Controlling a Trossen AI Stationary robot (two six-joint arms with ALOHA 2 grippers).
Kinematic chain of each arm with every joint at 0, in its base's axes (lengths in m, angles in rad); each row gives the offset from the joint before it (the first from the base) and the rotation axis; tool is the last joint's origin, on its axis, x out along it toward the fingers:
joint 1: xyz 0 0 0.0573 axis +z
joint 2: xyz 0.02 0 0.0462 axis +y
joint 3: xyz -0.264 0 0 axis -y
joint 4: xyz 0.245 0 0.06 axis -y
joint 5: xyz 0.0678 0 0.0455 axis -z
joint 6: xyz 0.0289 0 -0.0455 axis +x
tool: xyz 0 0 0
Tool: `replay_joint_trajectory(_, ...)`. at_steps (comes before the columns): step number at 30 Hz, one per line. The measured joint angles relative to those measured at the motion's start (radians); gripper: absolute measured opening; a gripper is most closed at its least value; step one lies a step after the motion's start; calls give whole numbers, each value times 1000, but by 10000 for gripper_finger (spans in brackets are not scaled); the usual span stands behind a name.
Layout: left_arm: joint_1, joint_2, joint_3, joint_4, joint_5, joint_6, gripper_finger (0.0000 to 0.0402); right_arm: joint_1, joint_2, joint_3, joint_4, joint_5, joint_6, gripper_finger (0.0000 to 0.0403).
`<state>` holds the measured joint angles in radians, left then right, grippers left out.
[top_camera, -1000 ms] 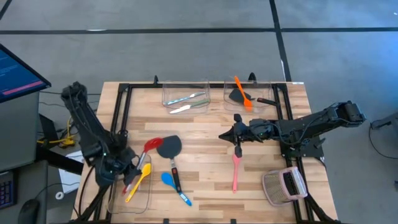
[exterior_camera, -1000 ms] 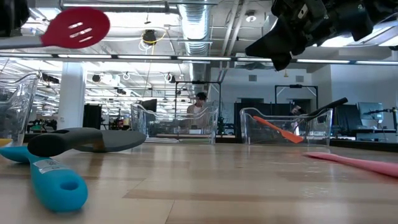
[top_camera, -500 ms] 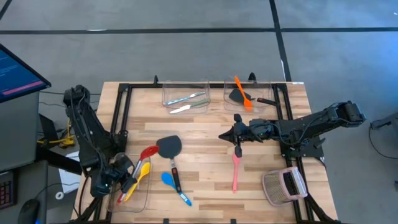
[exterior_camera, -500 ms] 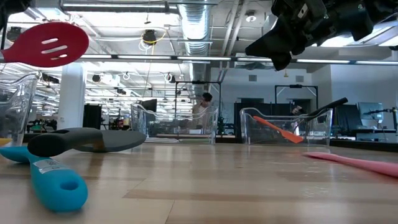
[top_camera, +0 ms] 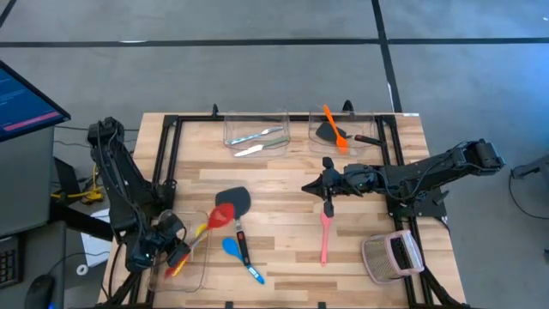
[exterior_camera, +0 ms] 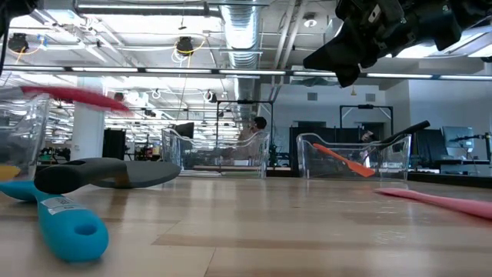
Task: Pick & Place Kitchen Items
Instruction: Put the red serving spoon into the bottom transparent bin, then put the black spatula into the top right transparent bin
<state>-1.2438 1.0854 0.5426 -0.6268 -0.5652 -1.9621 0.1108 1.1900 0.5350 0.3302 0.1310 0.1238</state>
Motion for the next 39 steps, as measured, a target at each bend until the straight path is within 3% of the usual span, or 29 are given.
replay_joint_trajectory(6, 1, -19, -5, -37, 5, 60, 135, 0, 0, 0, 0, 0, -2, 8)
replay_joint_trajectory(13, 10, -163, -5, -175, -6, 63, 118, 0, 0, 0, 0, 0, -3, 8)
replay_joint_trajectory(28, 91, -544, -4, -192, -359, 370, 83, 0, 0, 0, 0, 0, -2, 8)
replay_joint_trajectory(34, 117, -603, -4, -155, -459, 542, 81, 0, 0, 0, 0, 0, -2, 8)
replay_joint_trajectory(39, 148, -594, -3, 7, -509, 808, 76, -1, 0, 0, 1, 0, -2, 8)
